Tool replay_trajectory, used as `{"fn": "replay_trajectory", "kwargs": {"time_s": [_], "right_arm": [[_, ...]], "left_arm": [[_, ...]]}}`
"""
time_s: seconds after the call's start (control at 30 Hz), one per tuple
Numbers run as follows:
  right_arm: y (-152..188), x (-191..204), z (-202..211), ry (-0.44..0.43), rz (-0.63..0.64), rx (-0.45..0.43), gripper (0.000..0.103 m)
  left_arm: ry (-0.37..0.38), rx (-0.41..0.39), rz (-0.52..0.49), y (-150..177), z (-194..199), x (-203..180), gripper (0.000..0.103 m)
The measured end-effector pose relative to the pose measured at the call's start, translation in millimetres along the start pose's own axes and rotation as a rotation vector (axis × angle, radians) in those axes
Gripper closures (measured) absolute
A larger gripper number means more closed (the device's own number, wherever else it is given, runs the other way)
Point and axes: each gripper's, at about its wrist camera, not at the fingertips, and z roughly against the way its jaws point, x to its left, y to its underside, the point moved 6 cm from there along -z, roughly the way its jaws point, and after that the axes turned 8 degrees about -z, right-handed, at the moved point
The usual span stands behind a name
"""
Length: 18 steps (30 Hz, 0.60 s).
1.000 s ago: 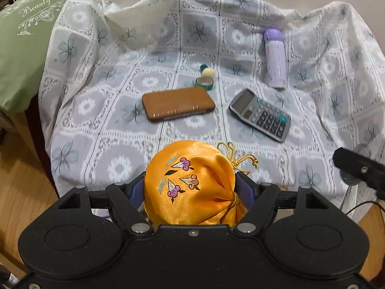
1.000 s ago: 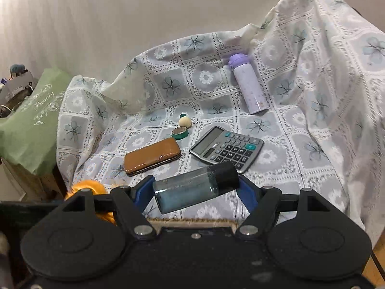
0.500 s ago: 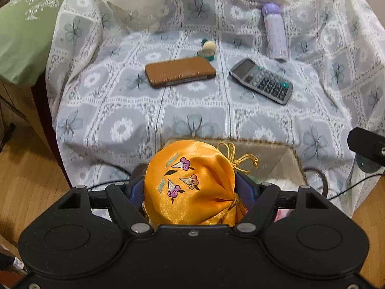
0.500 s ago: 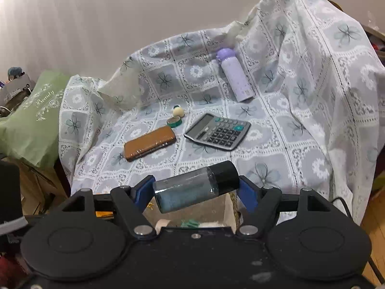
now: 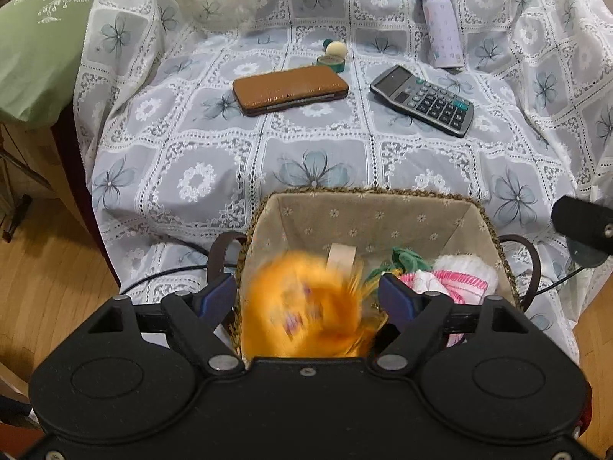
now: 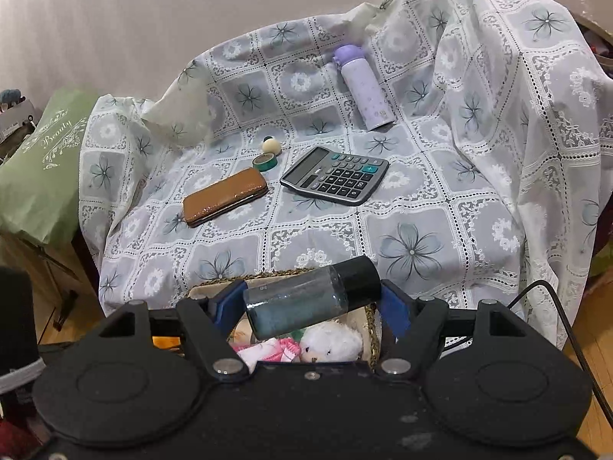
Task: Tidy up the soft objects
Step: 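Carry the pouch and vial over the basket and open both tools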
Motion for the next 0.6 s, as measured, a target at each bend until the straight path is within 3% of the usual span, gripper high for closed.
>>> {"fn": "replay_trajectory", "kwargs": {"time_s": [0.13,0.53,0.6], "right_arm": [[0.1,-0.3,-1.7,-0.002,-0.005,0.007,0.030],[-2.8,14.0,-16.7,-0.023,0.039,0.031,0.029],[-3.9,16.6,-16.5,-0.039,0.037,0.020,0.025]], "left_arm": [[-0.004,-0.012,0.006,-1.3,1.9,1.9,0.015],[-0.035,0.019,-0.009,2.6,-1.7,4.7,0.015],[-0.035,0.021,-0.008,3.2,-1.6,5.2,0.015]]}}
